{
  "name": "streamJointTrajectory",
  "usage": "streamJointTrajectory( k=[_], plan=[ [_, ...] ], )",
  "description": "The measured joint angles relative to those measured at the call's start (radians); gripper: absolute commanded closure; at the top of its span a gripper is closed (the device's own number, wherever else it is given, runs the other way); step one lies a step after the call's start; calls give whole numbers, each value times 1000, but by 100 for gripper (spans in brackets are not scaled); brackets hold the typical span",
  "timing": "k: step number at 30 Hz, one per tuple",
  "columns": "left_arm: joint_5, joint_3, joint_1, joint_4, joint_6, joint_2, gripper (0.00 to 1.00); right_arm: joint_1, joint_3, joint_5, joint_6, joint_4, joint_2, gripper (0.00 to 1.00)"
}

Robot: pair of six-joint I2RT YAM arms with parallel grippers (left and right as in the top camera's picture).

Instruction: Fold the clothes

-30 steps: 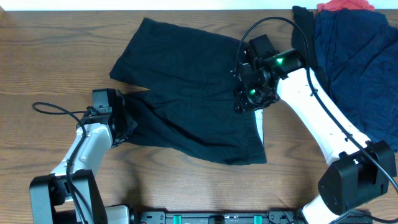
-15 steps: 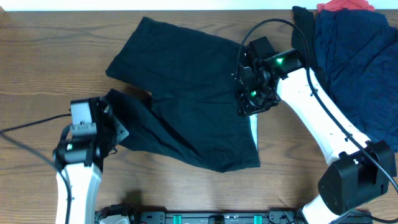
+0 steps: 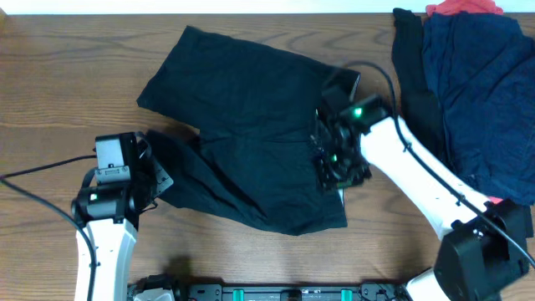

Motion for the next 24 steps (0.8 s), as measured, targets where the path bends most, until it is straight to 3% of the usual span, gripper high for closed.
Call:
streamJointTrajectory(
  k=[4, 8, 16, 19, 24],
  plan=[
    [-11, 0, 0, 1, 0, 36, 94, -1, -166, 10, 79, 79, -71, 60],
    [-13, 0, 0, 2, 0, 50, 94, -1, -266, 26, 127, 182, -130, 50],
    [-13, 0, 0, 1, 0, 50, 94, -1, -423, 40, 183, 330, -145, 49],
    [-13, 0, 0, 1, 0, 50, 94, -1, -471, 43, 206, 374, -145, 50],
    [-13, 0, 0, 2, 0, 50, 94, -1, -509, 38, 230, 441, -145, 64]
  ],
)
